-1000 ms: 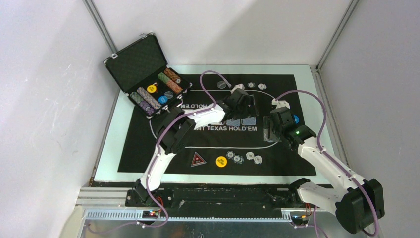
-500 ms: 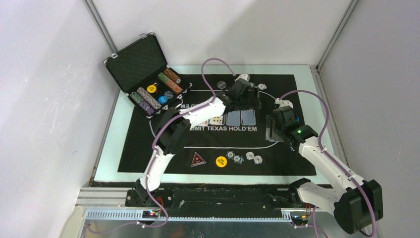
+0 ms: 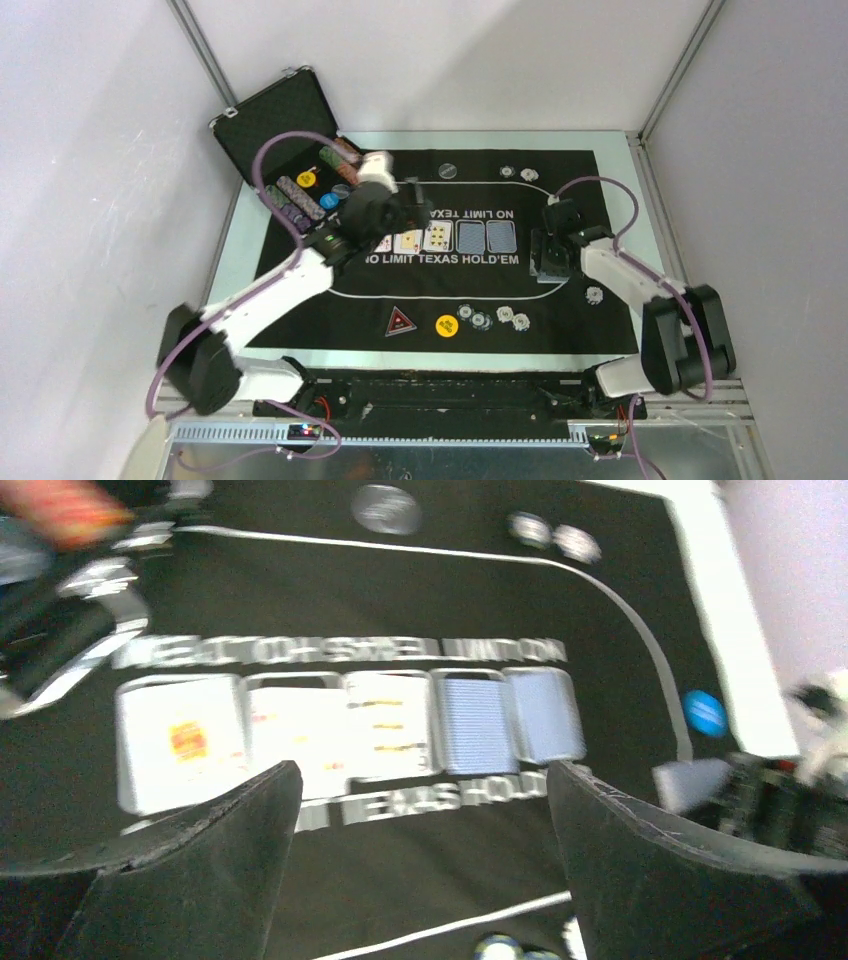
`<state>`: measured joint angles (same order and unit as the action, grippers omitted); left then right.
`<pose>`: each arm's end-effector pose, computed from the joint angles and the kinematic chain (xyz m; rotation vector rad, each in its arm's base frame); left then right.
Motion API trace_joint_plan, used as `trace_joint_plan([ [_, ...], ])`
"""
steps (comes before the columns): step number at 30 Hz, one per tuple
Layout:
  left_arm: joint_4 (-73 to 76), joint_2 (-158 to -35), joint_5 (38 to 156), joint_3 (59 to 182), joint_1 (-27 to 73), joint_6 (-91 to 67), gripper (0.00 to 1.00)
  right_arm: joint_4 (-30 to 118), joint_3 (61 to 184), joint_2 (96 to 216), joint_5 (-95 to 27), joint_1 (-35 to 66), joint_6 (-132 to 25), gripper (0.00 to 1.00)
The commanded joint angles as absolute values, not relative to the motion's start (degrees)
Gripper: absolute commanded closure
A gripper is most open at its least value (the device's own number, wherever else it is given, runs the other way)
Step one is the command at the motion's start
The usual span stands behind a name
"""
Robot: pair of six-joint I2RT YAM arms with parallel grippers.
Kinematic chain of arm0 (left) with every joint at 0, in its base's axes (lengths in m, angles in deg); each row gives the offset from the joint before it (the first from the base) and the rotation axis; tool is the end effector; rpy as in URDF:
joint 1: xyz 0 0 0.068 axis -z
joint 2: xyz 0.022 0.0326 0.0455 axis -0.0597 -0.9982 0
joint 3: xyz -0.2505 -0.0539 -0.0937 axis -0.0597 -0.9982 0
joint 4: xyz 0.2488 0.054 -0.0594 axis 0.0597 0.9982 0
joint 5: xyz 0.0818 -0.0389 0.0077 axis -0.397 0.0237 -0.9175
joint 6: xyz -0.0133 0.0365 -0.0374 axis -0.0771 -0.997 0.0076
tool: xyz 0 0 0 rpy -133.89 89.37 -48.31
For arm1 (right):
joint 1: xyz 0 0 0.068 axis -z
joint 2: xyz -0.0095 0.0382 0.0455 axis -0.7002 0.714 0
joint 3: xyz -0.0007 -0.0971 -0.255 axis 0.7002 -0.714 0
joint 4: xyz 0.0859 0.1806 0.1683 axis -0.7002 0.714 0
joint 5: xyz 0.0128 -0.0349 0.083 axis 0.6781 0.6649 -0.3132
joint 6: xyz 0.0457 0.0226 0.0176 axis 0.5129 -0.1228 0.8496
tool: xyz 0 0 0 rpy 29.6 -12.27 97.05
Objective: Distribute texas hold em gaming equipment
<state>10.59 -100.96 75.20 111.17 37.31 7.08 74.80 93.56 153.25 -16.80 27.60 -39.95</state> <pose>0.2526 -0.2065 0.3148 0.0142 2.0196 -0.5723 0.2471 0.0686 0.1978 0.1329 2.6354 -0.0096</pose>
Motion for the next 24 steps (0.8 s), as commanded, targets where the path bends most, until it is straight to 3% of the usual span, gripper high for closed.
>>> trace_joint_plan([
  [1, 13.44, -84.84, 58.23, 96.37, 33.01, 8.52, 0.00, 70.00, 99.64, 160.52, -19.62, 28.88, -39.22, 1.00],
  [8, 14.41, -64.76, 49.34, 80.80, 31.68, 12.32, 0.00, 69.92, 104.65, 169.94, -19.73, 29.60, -38.36, 0.97],
  [16, 16.31, -58.80, 44.62, 77.74, 31.53, 13.08, 0.00, 68.91, 104.69, 173.57, -19.99, 29.74, -37.43, 0.93],
  [20, 15.90, -58.29, 43.84, 77.18, 31.45, 13.09, 0.00, 69.02, 104.65, 175.08, -20.15, 30.34, -36.80, 0.82],
  [23, 15.60, -58.81, 43.20, 77.11, 31.43, 13.04, 0.00, 69.30, 104.61, 175.77, -19.85, 30.66, -35.98, 0.62],
  [24, 15.87, -59.24, 42.90, 77.35, 31.45, 13.08, 0.00, 69.31, 104.39, 175.62, -19.68, 30.71, -35.87, 0.60],
])
